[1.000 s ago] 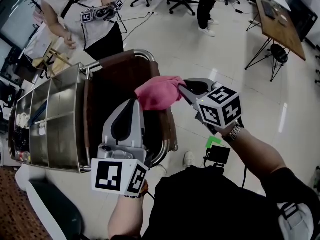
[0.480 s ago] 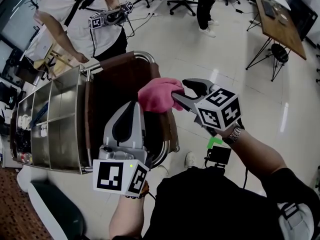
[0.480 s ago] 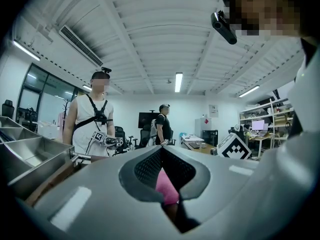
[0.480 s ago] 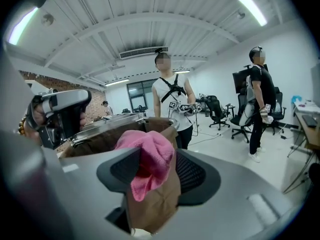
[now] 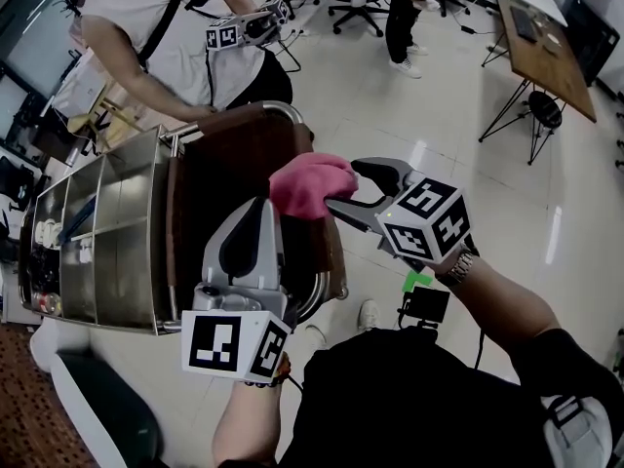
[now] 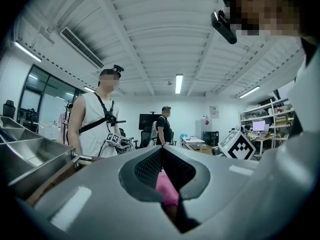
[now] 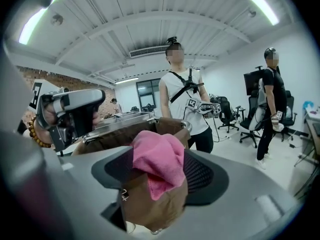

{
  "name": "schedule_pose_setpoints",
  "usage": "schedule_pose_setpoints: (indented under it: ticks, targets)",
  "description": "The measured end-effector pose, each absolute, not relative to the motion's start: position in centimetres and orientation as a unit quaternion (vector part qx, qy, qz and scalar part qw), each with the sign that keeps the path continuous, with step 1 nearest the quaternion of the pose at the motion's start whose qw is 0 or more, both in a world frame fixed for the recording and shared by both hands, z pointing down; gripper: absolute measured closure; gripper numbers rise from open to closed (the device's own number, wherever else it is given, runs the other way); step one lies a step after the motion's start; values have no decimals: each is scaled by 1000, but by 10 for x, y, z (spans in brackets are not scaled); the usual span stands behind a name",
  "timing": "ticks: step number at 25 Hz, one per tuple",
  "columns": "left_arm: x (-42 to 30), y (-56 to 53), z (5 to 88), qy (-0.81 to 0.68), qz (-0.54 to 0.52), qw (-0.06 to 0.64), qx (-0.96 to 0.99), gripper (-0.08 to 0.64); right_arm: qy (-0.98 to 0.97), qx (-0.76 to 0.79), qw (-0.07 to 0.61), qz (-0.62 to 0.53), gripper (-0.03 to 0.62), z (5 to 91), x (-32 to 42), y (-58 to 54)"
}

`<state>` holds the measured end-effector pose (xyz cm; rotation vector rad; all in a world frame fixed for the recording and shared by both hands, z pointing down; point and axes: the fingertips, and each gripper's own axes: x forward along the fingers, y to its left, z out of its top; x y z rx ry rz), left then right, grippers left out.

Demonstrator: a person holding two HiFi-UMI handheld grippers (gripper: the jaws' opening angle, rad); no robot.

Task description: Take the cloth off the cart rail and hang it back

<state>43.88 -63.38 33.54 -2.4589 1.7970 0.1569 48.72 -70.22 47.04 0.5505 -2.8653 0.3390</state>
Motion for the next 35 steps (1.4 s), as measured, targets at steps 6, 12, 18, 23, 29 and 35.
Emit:
schedule_pose_setpoints:
  ticks: [6,12,18,23,29,35]
  targets:
    - [441,-624,331,594,51,49,-802,557,-974,181,91,104,275,455,487,-692]
    - [441,-608,326,595,51,54,-800,557,-977,179,72,94,285,433,485,-674]
    - [439,-572,314,584,57,57,-808,557,-979,184,46,72,308,396,481,-627]
    - [433,-523,303,568,63,61,-818,557,-976,210,29,56,365,372,478,-573]
    - [424,-456,290,547,71,67,-832,557,-969,244,7,31,432,340,474,-500]
    - [408,-370,319,525,83,74,-844,557,-960,279,-21,-6,512,346,463,-406]
